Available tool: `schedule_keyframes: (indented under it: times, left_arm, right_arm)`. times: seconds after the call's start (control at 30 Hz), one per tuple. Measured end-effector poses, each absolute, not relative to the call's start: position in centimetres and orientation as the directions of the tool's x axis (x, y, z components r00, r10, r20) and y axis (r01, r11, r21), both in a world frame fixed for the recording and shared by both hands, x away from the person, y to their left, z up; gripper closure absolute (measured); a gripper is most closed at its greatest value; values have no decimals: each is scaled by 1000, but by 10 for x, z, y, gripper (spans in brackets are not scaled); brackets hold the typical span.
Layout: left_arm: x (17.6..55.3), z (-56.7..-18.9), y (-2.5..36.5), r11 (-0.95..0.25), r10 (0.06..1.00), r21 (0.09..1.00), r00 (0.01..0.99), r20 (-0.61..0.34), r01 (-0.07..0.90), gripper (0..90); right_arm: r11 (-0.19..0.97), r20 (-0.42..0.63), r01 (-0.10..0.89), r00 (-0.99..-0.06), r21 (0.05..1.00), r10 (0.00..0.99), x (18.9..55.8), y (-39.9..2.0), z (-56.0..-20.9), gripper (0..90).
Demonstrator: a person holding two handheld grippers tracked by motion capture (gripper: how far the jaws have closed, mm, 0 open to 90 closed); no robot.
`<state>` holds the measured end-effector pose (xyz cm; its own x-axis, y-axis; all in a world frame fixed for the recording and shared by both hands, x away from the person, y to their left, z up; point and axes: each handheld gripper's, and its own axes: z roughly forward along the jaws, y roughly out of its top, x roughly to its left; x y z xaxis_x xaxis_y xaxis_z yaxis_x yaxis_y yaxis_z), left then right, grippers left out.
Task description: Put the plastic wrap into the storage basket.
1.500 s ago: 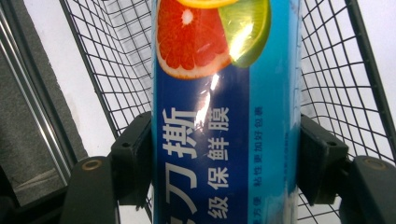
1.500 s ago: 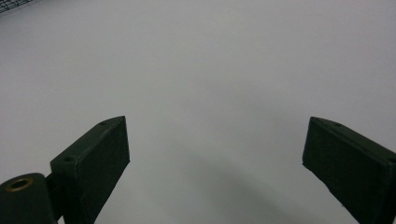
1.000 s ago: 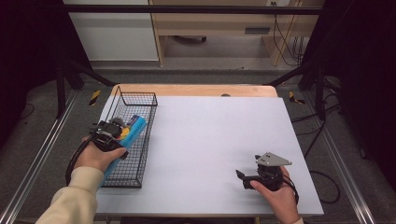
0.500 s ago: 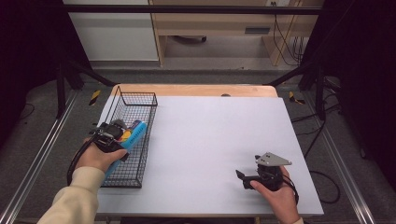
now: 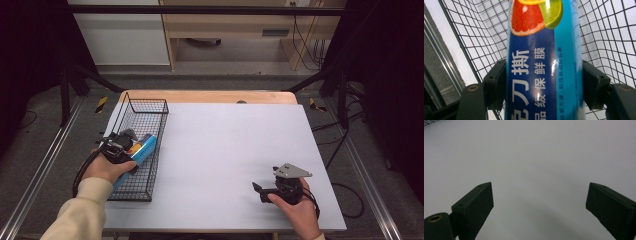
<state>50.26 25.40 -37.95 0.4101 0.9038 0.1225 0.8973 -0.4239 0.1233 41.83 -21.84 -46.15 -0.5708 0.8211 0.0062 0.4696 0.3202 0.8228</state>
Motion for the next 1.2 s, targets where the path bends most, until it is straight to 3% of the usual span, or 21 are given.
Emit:
schedule_keyframes:
  times: [0.47,1.2]
  left_arm:
    - [506,-380,251,-437,897,95,424,127,894,317]
    - [502,-382,244,-496,859,113,467,210,861,294]
  right_arm:
    - [323,8,472,-574,820,819,418,-218,-462,78]
    - [328,10,476,-579,816,816,418,-217,-463,78]
